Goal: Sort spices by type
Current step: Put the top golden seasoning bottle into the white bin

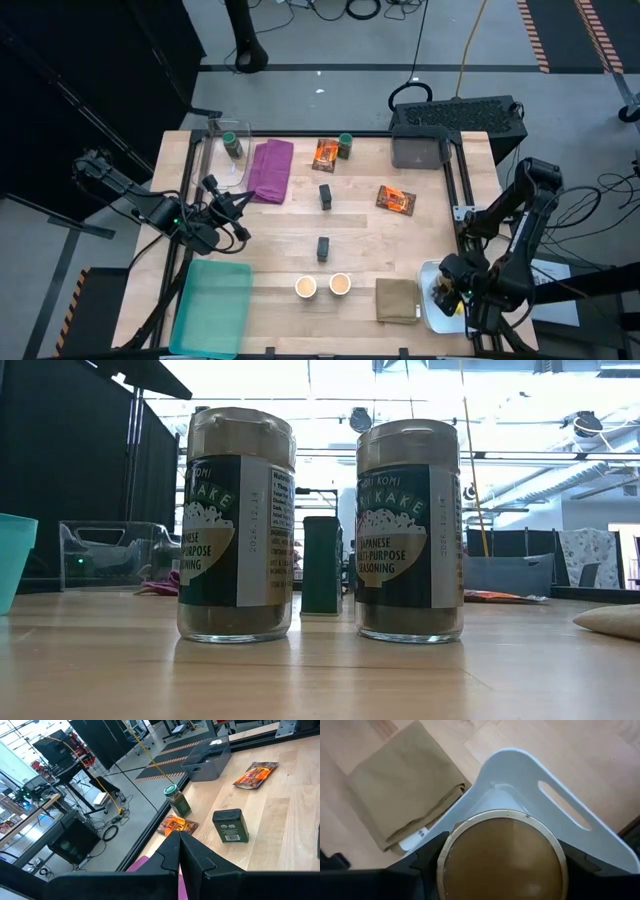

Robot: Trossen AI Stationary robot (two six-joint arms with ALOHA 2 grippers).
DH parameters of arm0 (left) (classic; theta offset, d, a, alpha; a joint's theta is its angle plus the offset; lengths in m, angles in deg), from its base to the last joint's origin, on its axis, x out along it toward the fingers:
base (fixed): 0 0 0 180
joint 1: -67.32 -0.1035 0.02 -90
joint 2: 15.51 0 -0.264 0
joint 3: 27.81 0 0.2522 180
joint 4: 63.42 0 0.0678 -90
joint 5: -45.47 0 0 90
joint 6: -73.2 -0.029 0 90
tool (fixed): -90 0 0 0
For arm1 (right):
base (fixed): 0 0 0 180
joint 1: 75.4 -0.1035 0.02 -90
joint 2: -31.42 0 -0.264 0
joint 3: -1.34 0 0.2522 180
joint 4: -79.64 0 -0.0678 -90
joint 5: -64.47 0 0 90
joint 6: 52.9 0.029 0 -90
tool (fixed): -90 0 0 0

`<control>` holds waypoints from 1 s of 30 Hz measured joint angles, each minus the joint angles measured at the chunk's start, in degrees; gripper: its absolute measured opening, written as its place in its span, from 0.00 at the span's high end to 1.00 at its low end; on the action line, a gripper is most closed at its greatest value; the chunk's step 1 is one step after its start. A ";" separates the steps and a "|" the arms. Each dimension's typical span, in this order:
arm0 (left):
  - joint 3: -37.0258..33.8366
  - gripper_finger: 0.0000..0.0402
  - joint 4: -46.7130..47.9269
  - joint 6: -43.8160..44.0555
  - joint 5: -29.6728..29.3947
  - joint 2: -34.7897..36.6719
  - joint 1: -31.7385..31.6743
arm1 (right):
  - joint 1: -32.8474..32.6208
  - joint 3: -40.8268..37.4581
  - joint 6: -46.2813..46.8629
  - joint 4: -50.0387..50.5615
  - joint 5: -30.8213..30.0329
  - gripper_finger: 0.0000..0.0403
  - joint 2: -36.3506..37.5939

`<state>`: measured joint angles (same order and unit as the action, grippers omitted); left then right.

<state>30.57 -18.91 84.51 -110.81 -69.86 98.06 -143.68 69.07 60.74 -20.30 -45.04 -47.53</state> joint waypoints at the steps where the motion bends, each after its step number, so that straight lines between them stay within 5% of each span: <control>1: 0.00 0.97 0.00 0.00 0.00 0.00 0.00 | -0.34 0.00 0.26 -0.09 0.03 0.39 -0.55; 30: 0.00 0.97 -0.02 0.00 0.00 0.01 0.00 | -2.24 0.00 6.89 5.15 -7.05 0.39 -3.80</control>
<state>30.57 -18.94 84.51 -110.81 -69.86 98.06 -145.92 69.07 67.63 -15.16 -52.09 -51.34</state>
